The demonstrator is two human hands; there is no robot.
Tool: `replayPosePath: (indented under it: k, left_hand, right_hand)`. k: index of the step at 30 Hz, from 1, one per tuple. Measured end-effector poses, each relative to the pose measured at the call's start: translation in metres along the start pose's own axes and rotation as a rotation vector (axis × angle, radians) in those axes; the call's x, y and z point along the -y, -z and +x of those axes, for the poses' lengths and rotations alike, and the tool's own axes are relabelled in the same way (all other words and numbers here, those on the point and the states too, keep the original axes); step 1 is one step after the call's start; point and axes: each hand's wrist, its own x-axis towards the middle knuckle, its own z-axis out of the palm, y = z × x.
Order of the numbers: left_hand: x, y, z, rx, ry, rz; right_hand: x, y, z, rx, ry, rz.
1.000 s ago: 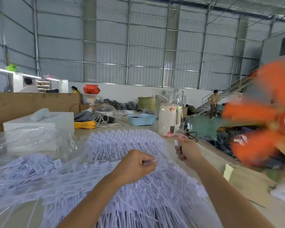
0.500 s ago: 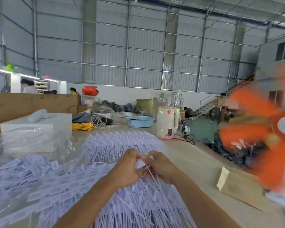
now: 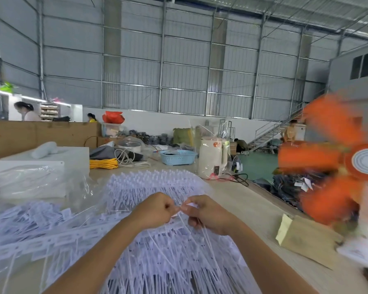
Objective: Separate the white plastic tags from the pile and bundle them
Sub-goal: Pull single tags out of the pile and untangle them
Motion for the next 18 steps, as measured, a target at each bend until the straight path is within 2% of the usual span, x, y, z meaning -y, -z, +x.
replayPosePath:
  k: [3, 10, 13, 15, 18]
  left_hand:
    - [0.000, -0.001, 0.000, 0.020, 0.062, -0.021]
    - [-0.013, 0.001, 0.005, -0.048, 0.187, -0.253]
    - [-0.016, 0.007, -0.001, 0.038, 0.215, -0.365]
    - [-0.018, 0.011, -0.011, 0.143, 0.201, -0.454]
    - [-0.021, 0.014, -0.019, 0.152, 0.177, -0.404]
  right_hand:
    - [0.002, 0.000, -0.001, -0.004, 0.033, -0.080]
    - [-0.010, -0.009, -0.001, -0.202, 0.248, -0.208]
    - [-0.018, -0.009, 0.003, -0.275, 0.356, -0.340]
    - [-0.027, -0.001, 0.004, -0.402, 0.390, -0.389]
    - [-0.037, 0.026, 0.002, -0.639, 0.178, 0.109]
